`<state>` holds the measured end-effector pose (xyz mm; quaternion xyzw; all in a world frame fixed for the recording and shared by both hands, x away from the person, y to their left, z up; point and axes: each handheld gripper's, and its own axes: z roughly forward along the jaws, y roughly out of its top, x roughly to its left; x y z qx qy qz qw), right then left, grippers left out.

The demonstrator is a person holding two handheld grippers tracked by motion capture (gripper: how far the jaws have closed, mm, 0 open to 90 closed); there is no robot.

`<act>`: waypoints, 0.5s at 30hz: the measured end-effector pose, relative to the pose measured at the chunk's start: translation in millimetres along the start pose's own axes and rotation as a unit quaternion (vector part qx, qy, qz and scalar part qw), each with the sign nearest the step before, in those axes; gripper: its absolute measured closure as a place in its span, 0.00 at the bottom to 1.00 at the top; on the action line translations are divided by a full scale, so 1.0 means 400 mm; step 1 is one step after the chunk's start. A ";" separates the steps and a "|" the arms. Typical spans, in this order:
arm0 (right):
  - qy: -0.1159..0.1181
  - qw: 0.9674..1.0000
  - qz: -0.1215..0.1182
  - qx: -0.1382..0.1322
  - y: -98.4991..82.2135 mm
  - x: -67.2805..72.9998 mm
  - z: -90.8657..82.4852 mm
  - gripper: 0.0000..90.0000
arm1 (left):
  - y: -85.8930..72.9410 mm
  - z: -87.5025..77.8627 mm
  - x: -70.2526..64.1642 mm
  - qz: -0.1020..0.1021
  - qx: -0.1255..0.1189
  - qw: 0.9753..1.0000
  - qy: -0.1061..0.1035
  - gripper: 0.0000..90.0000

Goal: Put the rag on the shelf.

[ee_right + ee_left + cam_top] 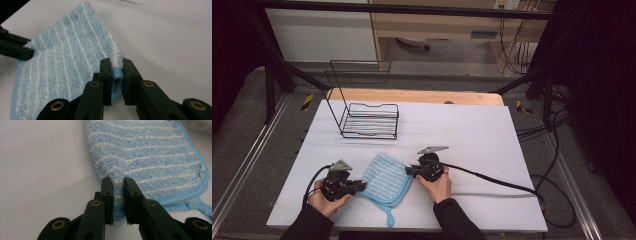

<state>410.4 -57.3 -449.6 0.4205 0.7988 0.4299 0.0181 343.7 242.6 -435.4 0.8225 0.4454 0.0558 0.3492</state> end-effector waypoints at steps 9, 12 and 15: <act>0.020 0.998 -0.064 0.011 0.069 0.003 0.066 0.90 | -0.041 -0.022 -0.042 -0.012 -0.014 1.000 0.017 0.87; 0.021 0.997 -0.069 0.017 0.068 0.001 0.073 0.87 | -0.041 -0.023 -0.036 -0.017 -0.017 1.000 0.015 0.84; 0.014 0.997 -0.081 -0.005 0.072 0.010 0.054 0.70 | -0.037 -0.030 -0.023 -0.020 -0.024 1.000 0.005 0.75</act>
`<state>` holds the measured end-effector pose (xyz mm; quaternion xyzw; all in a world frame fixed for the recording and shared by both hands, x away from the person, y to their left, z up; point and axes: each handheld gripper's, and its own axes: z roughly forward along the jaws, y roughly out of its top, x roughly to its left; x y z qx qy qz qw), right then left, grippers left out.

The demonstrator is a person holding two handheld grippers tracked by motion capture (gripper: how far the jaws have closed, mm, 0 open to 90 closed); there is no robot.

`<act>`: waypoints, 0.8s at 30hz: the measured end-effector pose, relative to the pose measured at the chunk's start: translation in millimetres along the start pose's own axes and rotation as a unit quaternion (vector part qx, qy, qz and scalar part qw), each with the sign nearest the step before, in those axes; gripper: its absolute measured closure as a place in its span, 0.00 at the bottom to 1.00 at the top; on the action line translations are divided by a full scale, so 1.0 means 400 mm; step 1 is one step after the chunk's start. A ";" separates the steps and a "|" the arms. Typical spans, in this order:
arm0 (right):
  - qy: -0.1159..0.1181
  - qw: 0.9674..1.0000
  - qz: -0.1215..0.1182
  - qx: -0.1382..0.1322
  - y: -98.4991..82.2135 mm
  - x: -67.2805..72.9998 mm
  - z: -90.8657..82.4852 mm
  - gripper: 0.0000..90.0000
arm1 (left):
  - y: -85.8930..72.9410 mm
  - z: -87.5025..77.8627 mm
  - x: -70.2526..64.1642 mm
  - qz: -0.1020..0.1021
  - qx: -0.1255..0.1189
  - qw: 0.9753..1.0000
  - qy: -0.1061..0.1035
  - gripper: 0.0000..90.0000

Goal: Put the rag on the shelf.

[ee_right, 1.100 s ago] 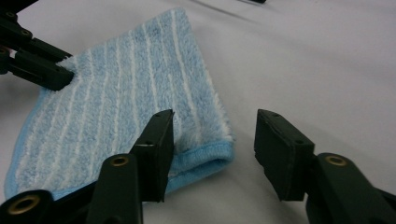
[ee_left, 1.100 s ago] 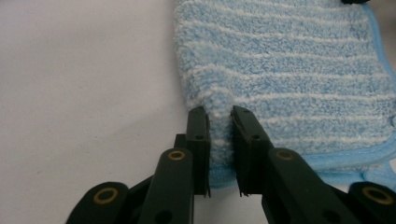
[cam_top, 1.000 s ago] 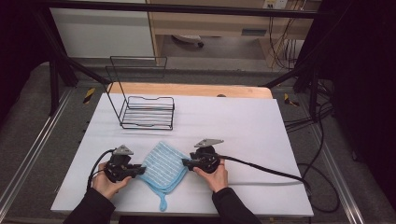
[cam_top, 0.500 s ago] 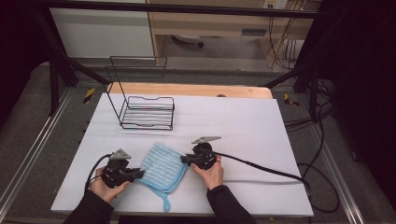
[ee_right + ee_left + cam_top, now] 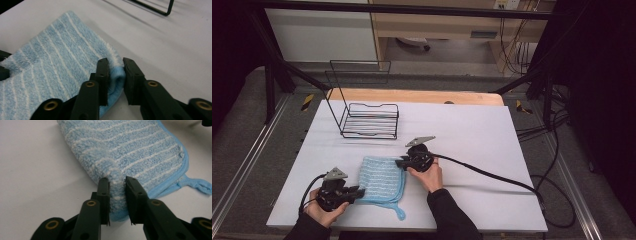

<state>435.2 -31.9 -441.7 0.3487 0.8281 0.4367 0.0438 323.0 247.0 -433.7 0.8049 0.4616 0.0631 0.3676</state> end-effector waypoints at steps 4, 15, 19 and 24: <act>-0.006 1.000 -0.012 -0.017 0.012 0.006 -0.025 0.54 | 0.020 -0.019 0.012 0.015 -0.024 1.000 0.004 0.64; -0.027 0.999 -0.046 -0.010 0.019 0.019 -0.085 0.15 | 0.105 -0.021 0.060 0.041 -0.031 0.999 0.011 0.30; -0.026 0.999 -0.039 -0.009 0.009 0.018 -0.100 0.12 | 0.138 -0.008 0.081 0.045 -0.034 0.998 0.010 0.21; -0.033 0.999 -0.030 -0.007 -0.004 0.005 -0.118 0.07 | 0.174 0.015 0.097 0.051 -0.039 0.998 0.018 0.15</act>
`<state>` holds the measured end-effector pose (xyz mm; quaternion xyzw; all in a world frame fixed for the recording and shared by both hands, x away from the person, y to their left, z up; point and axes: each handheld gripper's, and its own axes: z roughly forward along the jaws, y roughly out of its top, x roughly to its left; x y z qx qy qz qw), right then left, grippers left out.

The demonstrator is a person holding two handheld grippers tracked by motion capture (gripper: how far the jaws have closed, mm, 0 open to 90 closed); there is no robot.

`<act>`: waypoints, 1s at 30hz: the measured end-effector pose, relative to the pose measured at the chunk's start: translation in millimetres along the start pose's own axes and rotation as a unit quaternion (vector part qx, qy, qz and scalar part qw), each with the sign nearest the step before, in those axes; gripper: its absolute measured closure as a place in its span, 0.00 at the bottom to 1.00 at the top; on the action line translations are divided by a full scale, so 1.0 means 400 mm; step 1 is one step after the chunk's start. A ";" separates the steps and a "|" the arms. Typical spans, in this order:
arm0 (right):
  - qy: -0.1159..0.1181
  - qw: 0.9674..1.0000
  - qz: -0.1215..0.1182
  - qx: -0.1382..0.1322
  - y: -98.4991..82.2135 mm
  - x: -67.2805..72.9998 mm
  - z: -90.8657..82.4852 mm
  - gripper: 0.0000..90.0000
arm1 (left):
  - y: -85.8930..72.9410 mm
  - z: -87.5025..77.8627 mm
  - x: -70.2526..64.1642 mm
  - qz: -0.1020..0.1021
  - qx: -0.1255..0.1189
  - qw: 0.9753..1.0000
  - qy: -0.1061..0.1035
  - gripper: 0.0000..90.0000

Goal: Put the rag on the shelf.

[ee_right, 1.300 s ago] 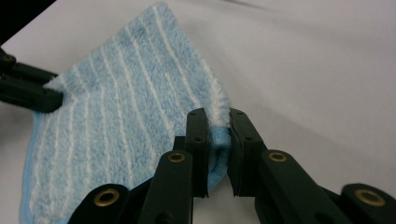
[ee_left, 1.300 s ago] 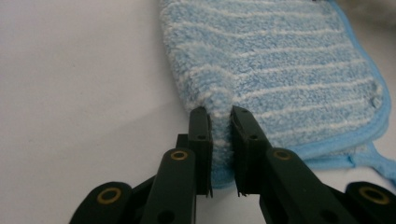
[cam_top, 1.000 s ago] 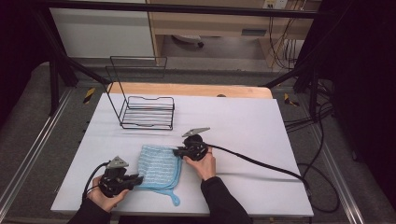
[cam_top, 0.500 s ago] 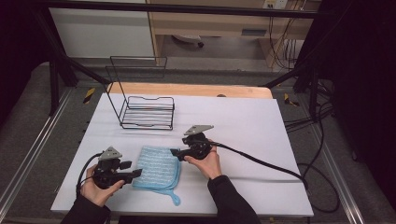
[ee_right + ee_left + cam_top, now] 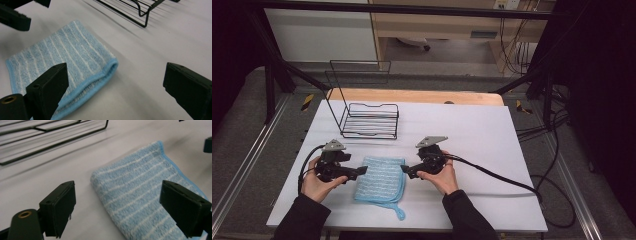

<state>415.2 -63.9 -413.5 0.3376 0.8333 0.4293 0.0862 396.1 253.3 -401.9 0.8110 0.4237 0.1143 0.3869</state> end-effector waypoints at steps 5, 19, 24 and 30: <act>-0.001 1.000 0.012 -0.005 -0.016 -0.011 -0.022 0.06 | 0.024 0.033 0.010 0.012 0.006 1.000 0.019 0.15; -0.001 1.000 0.021 0.000 -0.071 -0.011 -0.043 0.05 | 0.001 0.094 0.034 -0.008 0.024 0.999 0.027 0.50; 0.003 1.000 0.023 0.000 -0.075 -0.005 -0.039 0.07 | -0.011 0.105 0.043 -0.025 0.031 0.999 0.010 0.62; 0.005 1.000 0.028 0.000 -0.075 -0.005 -0.038 0.08 | -0.023 0.121 0.034 -0.028 0.039 0.999 0.005 0.72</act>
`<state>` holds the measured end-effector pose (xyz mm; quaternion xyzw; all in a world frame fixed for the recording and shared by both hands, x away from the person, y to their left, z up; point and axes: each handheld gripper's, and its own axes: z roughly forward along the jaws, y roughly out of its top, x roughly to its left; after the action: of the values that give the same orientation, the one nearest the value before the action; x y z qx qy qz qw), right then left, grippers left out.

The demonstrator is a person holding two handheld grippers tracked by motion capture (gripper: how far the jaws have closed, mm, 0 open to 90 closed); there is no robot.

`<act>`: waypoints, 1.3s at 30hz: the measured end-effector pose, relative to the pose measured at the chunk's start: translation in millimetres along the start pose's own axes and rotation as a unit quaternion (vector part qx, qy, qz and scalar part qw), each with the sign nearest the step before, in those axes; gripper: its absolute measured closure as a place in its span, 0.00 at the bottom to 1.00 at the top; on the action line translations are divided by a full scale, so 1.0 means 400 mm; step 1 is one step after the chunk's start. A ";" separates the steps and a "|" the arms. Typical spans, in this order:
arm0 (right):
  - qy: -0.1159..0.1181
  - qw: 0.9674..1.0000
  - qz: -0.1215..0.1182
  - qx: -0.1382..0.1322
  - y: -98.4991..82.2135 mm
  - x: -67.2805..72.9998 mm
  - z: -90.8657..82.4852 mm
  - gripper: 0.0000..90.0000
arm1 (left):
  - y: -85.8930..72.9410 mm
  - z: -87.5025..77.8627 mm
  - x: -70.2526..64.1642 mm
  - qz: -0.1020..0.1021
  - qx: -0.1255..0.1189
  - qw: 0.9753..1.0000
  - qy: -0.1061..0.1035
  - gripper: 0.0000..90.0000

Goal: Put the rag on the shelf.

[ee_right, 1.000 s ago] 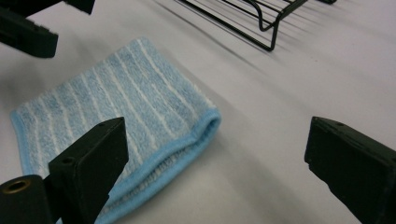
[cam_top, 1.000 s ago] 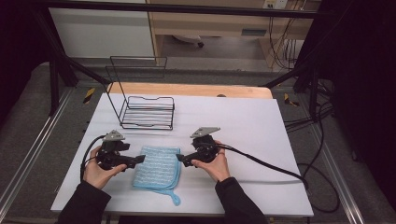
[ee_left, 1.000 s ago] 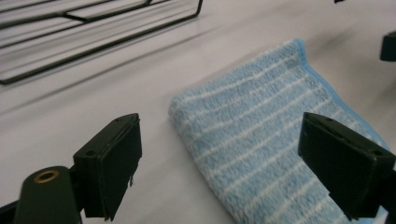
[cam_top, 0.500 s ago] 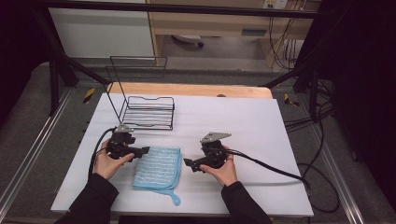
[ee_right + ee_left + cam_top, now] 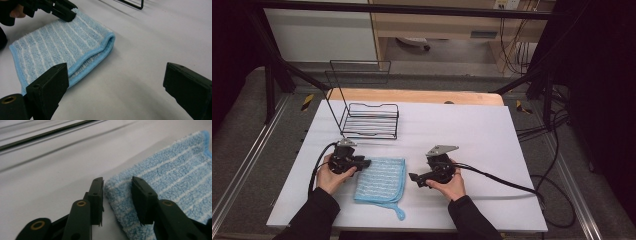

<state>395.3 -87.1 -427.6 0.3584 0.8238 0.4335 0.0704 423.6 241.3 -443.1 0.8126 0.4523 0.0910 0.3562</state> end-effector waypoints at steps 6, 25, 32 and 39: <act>0.000 1.000 0.013 -0.015 0.006 -0.001 0.009 0.12 | -0.002 0.002 -0.002 -0.006 0.001 1.000 -0.004 0.78; 0.000 0.999 0.039 0.027 0.061 0.011 0.175 0.59 | -0.003 0.004 -0.009 0.015 0.002 1.000 0.000 0.84; 0.016 0.998 0.054 0.037 0.051 0.022 0.178 0.74 | -0.005 0.004 -0.010 0.016 -0.001 1.000 0.001 0.84; 0.030 0.995 0.083 0.050 0.055 0.017 0.181 0.84 | -0.006 0.004 -0.010 0.017 -0.003 1.000 0.001 0.84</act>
<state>432.7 -26.5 -453.8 0.4152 0.8136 0.4069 -0.0088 420.3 238.1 -445.3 0.8190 0.4383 0.0991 0.3568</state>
